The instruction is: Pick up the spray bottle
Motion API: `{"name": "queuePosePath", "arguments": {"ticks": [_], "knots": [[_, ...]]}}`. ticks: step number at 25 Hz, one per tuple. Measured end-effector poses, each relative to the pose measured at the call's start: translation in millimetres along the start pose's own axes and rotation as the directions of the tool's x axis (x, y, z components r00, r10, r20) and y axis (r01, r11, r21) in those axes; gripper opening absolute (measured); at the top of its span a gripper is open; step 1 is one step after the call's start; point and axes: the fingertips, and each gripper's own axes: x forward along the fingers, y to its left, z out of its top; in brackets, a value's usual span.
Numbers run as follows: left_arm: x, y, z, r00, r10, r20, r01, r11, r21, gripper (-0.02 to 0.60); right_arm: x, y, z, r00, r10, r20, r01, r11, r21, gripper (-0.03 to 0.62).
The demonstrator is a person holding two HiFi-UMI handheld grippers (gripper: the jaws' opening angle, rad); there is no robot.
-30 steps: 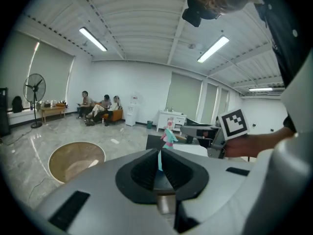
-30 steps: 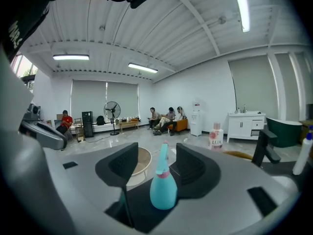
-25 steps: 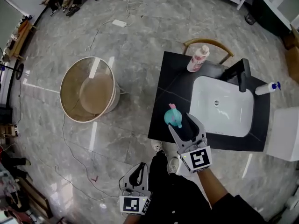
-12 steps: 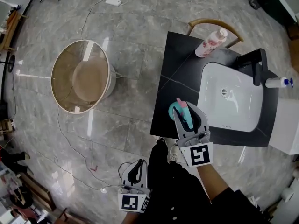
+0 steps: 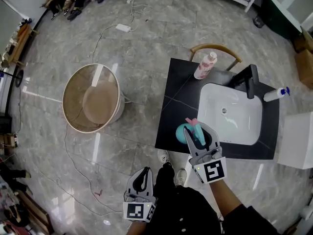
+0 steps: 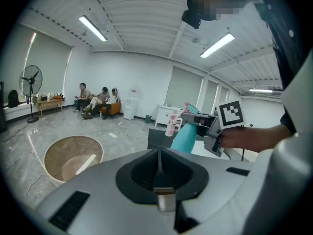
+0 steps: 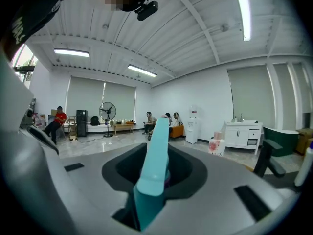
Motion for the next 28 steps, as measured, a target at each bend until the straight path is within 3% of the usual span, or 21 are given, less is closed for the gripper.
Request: {"name": "queuePosePath", "arguments": {"ticks": [5, 14, 28], "knots": [[-8, -12, 42, 0.995, 0.004, 0.099, -0.008, 0.999, 0.038, 0.029, -49, -8, 42, 1.0, 0.013, 0.023, -0.012, 0.999, -0.049, 0.103], [-30, -45, 100, 0.971, -0.013, 0.239, -0.011, 0.995, 0.1, 0.029, -134, -32, 94, 0.992, -0.081, 0.095, 0.086, 0.995, -0.045, 0.103], [-68, -76, 126, 0.945, -0.031, 0.326, -0.019, 0.989, 0.149, 0.029, -218, -41, 102, 0.978, -0.166, 0.123, 0.173, 0.984, -0.048, 0.103]]}}
